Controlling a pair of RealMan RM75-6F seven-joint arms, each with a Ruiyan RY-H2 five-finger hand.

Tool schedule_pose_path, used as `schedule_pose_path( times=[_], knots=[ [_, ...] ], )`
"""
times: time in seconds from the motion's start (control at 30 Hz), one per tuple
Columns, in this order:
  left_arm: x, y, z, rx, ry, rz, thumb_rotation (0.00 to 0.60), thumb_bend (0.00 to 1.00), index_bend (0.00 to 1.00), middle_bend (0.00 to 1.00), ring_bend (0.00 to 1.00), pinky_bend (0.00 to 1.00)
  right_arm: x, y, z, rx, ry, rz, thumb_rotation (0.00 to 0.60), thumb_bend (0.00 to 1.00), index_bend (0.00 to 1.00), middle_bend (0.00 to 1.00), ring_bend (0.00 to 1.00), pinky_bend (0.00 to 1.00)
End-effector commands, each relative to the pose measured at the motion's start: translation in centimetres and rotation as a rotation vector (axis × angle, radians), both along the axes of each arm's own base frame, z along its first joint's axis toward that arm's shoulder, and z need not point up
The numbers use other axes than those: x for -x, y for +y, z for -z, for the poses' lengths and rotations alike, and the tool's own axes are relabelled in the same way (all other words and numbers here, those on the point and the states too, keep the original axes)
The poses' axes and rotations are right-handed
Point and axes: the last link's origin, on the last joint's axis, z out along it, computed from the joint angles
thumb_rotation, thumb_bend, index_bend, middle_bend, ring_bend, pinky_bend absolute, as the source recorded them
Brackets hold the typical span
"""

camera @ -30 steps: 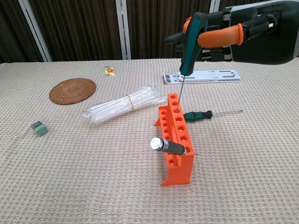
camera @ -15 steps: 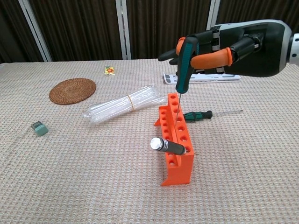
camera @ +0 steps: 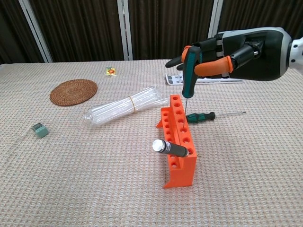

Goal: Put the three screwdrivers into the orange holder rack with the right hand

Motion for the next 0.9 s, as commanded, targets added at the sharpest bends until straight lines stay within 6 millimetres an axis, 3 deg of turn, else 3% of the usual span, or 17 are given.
schedule_pose_path(
  times=[0.03, 0.9],
  knots=[
    [0.0, 0.0, 0.0, -0.002, -0.001, 0.000, 0.600, 0.06, 0.00, 0.00, 0.00, 0.00, 0.1, 0.0, 0.2, -0.006, 0.005, 0.004, 0.600, 0.52, 0.62, 0.17, 0.00, 0.00],
    [0.1, 0.1, 0.1, 0.000, 0.001, -0.005, 0.600, 0.06, 0.00, 0.00, 0.00, 0.00, 1.0, 0.1, 3.2, 0.034, 0.142, -0.037, 0.600, 0.52, 0.61, 0.17, 0.00, 0.00]
  ],
)
